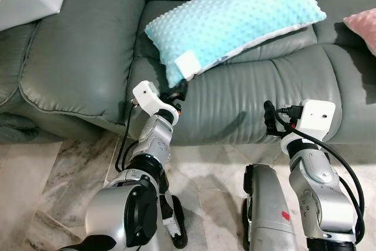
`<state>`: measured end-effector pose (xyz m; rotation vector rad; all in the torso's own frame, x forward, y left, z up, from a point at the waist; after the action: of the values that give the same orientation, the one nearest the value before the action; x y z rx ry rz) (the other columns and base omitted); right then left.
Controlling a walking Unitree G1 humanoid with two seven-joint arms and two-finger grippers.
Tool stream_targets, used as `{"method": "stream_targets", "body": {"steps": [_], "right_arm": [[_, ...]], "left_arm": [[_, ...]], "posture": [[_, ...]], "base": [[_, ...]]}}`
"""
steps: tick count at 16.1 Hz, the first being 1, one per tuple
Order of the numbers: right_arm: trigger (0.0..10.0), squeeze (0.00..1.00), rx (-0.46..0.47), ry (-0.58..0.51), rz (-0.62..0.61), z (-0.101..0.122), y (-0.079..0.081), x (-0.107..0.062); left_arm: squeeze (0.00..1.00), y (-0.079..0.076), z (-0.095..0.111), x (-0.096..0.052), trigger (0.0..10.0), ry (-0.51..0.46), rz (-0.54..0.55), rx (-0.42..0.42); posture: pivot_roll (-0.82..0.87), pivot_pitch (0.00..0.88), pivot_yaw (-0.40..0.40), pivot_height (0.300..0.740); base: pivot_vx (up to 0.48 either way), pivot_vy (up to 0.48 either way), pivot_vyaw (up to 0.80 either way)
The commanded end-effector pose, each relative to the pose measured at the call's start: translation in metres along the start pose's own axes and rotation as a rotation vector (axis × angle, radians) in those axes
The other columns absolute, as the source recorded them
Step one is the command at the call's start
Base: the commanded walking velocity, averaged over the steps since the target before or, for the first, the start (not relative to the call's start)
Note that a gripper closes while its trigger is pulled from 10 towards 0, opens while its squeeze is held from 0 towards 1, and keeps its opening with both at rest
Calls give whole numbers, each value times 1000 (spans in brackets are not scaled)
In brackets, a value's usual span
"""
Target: Move the pillow to the sofa
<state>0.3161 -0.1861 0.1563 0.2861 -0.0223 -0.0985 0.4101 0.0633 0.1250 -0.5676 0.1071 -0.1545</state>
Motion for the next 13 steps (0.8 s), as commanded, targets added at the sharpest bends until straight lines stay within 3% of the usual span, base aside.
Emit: {"method": "stream_targets", "body": {"steps": [1, 4, 13], "right_arm": [[10000, 0, 11, 31, 11, -10, 4, -4], [10000, 0, 10, 32, 8, -10, 3, -5], [10000, 0, 14, 36, 8, -12, 4, -5]], "left_arm": [[0, -18, -53, -13, 0, 154, 46, -134], [0, -22, -52, -13, 0, 144, 30, -157], [0, -15, -47, -11, 0, 124, 63, -165]], "posture": [[-205, 355, 212, 581], [-205, 353, 213, 581], [-203, 353, 213, 581]], "base": [[0, 0, 0], [0, 0, 0], [0, 0, 0]]}}
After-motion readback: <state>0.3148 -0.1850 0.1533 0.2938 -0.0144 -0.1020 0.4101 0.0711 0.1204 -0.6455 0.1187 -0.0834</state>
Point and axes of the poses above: a point about 5 cm out from each wrist's last joint towards the gripper, its own x axis pointing out of the wrist towards the gripper, its own z axis along the axis of the wrist's last joint, y = z × x, the point moved 3 cm from there along x, pointing out of the wrist towards the gripper, and after that the axes turned 15 degrees about x, right-handed, at the moved point
